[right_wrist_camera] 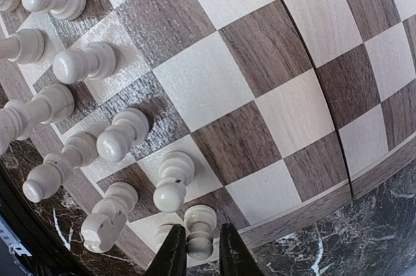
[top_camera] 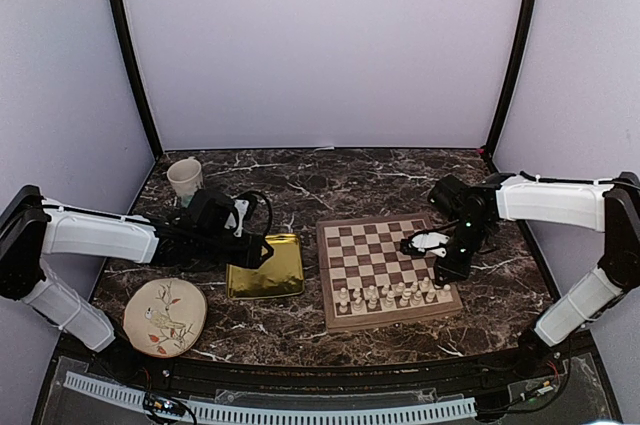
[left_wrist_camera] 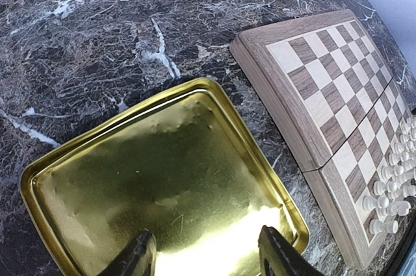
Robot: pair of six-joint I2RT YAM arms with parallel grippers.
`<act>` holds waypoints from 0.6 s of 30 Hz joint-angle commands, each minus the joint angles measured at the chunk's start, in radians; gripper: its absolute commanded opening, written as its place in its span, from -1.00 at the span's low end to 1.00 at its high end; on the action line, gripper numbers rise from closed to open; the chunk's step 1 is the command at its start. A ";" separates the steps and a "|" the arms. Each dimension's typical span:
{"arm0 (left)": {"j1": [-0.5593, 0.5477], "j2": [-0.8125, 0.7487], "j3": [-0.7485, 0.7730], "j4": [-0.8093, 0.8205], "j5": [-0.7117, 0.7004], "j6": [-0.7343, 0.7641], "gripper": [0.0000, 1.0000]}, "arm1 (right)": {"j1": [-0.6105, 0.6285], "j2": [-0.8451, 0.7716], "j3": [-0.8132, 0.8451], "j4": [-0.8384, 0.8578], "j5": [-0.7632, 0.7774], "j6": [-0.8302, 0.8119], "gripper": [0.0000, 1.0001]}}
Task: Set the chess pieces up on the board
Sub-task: Place the pawn at h2.
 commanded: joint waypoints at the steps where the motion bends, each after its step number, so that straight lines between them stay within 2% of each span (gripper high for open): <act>1: 0.005 0.004 0.023 0.015 0.012 -0.011 0.12 | -0.005 0.002 -0.013 0.021 0.013 0.005 -0.59; 11: 0.005 -0.015 0.054 -0.045 -0.002 0.040 0.12 | -0.027 -0.052 0.098 -0.046 -0.019 0.020 -0.50; 18: 0.004 -0.042 0.167 -0.155 -0.040 0.175 0.14 | -0.132 -0.108 0.187 0.017 -0.062 0.048 -0.41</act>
